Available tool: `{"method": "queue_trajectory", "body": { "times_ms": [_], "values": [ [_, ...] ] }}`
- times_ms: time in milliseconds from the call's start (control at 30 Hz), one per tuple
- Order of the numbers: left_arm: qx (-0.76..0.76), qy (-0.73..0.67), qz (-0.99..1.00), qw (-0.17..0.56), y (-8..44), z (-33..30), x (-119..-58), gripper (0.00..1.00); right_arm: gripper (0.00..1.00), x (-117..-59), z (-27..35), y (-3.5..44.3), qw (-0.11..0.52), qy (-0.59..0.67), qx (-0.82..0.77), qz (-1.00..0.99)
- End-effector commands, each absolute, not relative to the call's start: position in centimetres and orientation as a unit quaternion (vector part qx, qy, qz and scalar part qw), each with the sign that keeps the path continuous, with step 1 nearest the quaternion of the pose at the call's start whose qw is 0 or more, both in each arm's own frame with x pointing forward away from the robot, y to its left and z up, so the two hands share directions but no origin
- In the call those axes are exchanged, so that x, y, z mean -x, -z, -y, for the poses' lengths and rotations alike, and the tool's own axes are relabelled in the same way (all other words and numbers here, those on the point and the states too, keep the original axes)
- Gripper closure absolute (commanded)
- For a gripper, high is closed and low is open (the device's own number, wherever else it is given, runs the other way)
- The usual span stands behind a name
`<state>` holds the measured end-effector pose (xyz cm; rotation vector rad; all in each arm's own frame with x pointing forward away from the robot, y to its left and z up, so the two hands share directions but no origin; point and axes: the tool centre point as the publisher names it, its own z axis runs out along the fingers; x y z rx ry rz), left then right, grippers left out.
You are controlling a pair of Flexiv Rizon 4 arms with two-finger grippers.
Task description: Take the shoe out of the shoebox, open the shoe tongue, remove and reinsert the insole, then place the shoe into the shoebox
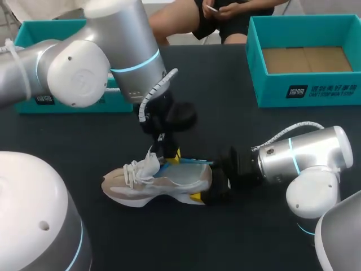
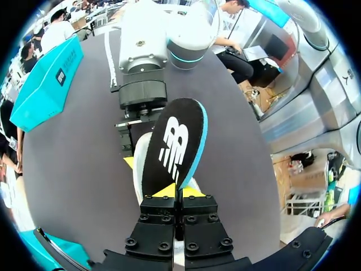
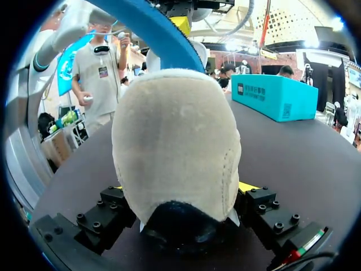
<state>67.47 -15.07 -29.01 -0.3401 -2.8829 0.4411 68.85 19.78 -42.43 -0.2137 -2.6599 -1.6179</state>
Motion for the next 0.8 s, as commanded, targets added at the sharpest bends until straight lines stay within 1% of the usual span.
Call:
{"method": "queue_trajectory", "body": {
  "times_ms": [33, 100, 133, 167, 200, 333, 367, 433, 533, 633, 800],
  "values": [
    [0.137, -0.150, 0.974, 0.104, 29.7, 15.9, -67.7, 1.00, 1.00, -68.9, -20.1, 42.8, 0.010, 0.516, 0.070, 0.853],
    [0.144, -0.147, 0.974, 0.094, 30.0, 16.2, -67.7, 1.00, 1.00, -68.9, -20.1, 42.8, 0.010, 0.516, 0.070, 0.853],
    [0.149, -0.148, 0.973, 0.090, 30.0, 16.4, -67.5, 0.98, 1.00, -68.9, -20.1, 42.8, 0.010, 0.516, 0.070, 0.853],
    [0.153, -0.149, 0.973, 0.083, 30.0, 16.5, -67.3, 0.78, 1.00, -68.9, -20.1, 42.8, 0.010, 0.516, 0.070, 0.853],
    [0.159, -0.150, 0.973, 0.077, 29.9, 16.6, -67.2, 0.62, 1.00, -68.9, -20.1, 42.8, 0.010, 0.516, 0.070, 0.853],
    [0.168, -0.158, 0.972, 0.044, 29.7, 16.7, -66.6, 0.62, 1.00, -68.9, -20.1, 42.8, 0.010, 0.516, 0.070, 0.853],
    [0.166, -0.158, 0.973, 0.028, 29.7, 16.7, -66.4, 0.62, 1.00, -68.9, -20.1, 42.8, 0.010, 0.516, 0.070, 0.853],
    [0.166, -0.156, 0.974, 0.010, 29.9, 16.8, -66.1, 0.57, 1.00, -68.9, -20.1, 42.8, 0.010, 0.516, 0.070, 0.853],
    [0.156, -0.158, 0.975, -0.016, 30.1, 16.9, -65.8, 0.56, 1.00, -68.9, -20.1, 42.8, 0.010, 0.516, 0.070, 0.853],
    [0.147, -0.153, 0.976, -0.044, 30.5, 16.9, -65.8, 0.56, 1.00, -68.9, -20.1, 42.8, 0.010, 0.516, 0.070, 0.853],
    [0.130, -0.147, 0.978, -0.069, 31.0, 16.9, -66.1, 0.58, 1.00, -68.9, -20.1, 42.8, 0.010, 0.516, 0.070, 0.853]
  ]
}}
